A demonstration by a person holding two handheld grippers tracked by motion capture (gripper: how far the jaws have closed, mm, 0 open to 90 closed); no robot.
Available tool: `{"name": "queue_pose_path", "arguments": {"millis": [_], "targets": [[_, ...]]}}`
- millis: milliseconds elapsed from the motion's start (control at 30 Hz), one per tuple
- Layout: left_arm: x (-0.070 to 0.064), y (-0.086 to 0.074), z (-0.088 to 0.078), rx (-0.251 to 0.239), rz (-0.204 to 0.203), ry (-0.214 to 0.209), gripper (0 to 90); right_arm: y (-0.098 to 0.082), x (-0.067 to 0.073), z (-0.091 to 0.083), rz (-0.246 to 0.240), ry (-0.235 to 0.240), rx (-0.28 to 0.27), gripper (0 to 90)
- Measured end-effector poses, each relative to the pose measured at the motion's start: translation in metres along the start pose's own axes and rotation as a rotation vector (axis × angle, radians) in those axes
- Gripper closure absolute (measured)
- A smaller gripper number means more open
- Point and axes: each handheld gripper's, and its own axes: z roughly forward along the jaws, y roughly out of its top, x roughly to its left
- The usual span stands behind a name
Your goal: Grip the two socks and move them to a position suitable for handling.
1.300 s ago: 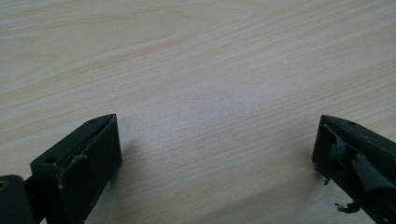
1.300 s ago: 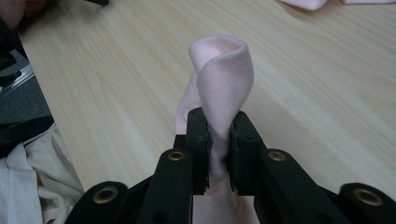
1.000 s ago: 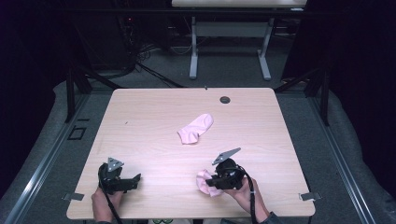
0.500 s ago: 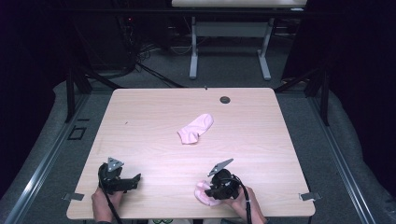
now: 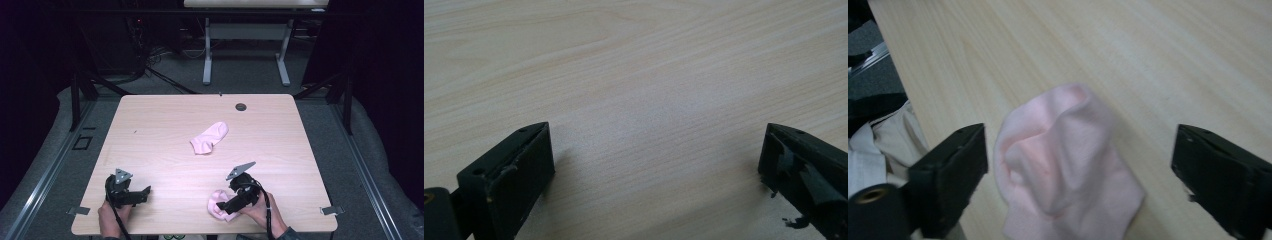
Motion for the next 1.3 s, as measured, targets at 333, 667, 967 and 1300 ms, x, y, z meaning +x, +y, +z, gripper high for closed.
{"name": "queue_pose_path", "arguments": {"millis": [333,667,967,1300], "targets": [[0.000,0.000,0.000,-0.004,0.002,-0.002,1.6,0.041,-0.031,-0.002,-0.019,-0.041,-0.012,0.0],[0.000,0.000,0.000,-0.004,0.003,-0.002,1.6,0.079,-0.061,0.006,-0.020,-0.068,0.001,0.0],[0.000,0.000,0.000,-0.005,0.003,-0.002,1.8,0.109,-0.088,0.020,0.023,-0.071,0.030,0.0],[0.000,0.000,0.000,-0.006,0.005,-0.002,1.9,0.144,-0.113,0.041,0.056,-0.089,0.072,0.0]]}}
